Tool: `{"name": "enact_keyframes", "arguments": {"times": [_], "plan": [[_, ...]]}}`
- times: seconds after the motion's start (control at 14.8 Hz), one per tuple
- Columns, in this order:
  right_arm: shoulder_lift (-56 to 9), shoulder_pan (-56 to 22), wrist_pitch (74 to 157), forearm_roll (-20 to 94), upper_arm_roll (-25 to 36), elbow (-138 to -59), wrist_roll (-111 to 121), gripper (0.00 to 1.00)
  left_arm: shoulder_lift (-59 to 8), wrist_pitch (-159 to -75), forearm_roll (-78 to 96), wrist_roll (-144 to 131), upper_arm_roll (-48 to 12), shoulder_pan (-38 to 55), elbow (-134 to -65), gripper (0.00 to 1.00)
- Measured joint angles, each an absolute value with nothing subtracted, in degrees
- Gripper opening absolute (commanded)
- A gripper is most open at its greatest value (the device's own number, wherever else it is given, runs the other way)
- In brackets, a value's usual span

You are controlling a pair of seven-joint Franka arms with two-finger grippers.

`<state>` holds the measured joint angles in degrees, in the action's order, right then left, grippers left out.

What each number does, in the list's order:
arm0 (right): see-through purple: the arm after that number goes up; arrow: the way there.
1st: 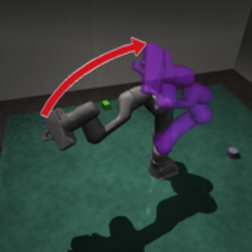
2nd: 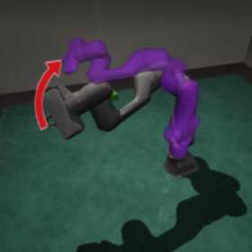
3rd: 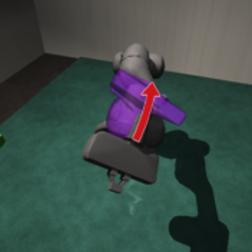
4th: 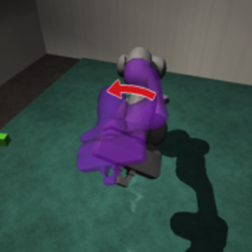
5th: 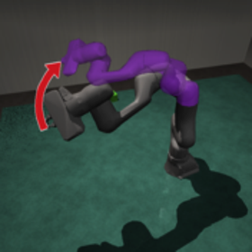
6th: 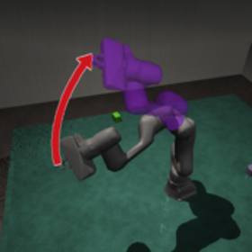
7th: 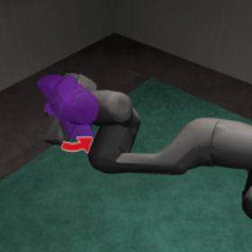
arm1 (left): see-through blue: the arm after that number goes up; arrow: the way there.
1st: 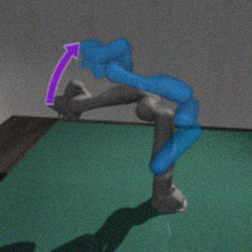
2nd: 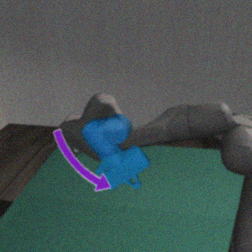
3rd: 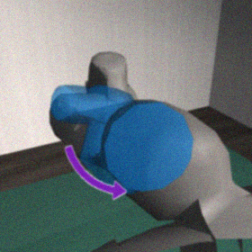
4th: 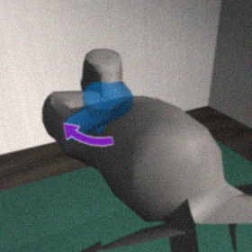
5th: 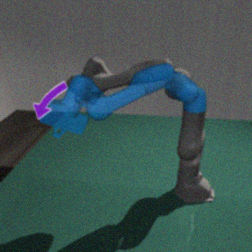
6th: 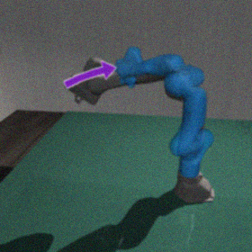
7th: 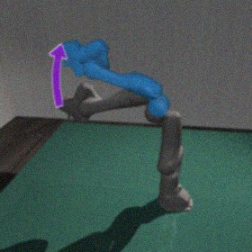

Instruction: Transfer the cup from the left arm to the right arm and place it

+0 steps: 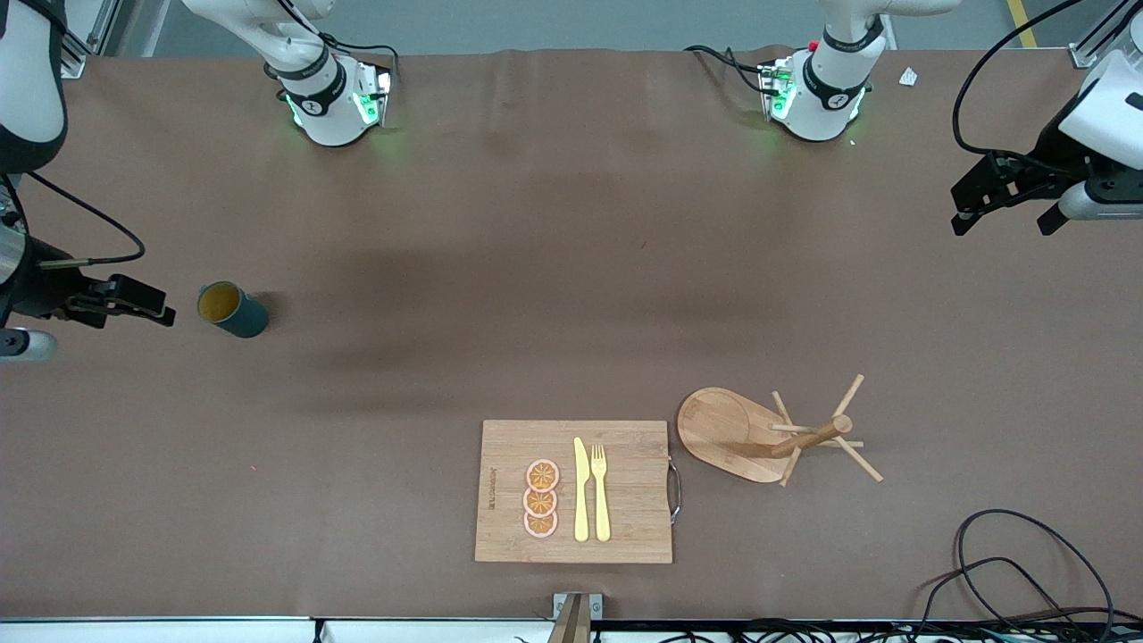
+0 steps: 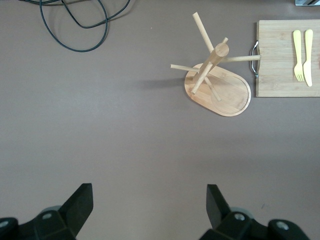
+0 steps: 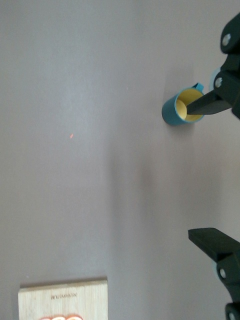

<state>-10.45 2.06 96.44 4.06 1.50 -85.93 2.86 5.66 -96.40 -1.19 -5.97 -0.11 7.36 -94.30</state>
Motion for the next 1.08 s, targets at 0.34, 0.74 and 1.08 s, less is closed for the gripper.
{"name": "enact_keyframes", "arguments": {"times": [0.34, 0.74, 1.08], "plan": [[-8.31, 2.13, 96.10, 1.26, 1.47, -85.16, 2.48, 1.00, 5.63, -96.39, -1.19, -5.75, -0.11, 7.36, -94.30, 1.00], [-7.25, 2.39, 92.38, -1.93, 1.46, -83.61, 2.70, 1.00, 5.63, -96.39, -1.19, -5.59, -0.05, 7.34, -94.27, 1.00], [-5.62, 2.96, 91.10, -1.93, 1.45, -84.97, 2.92, 1.00, 5.63, -96.39, -1.19, -5.49, 0.06, 7.33, -93.65, 1.00]]}}
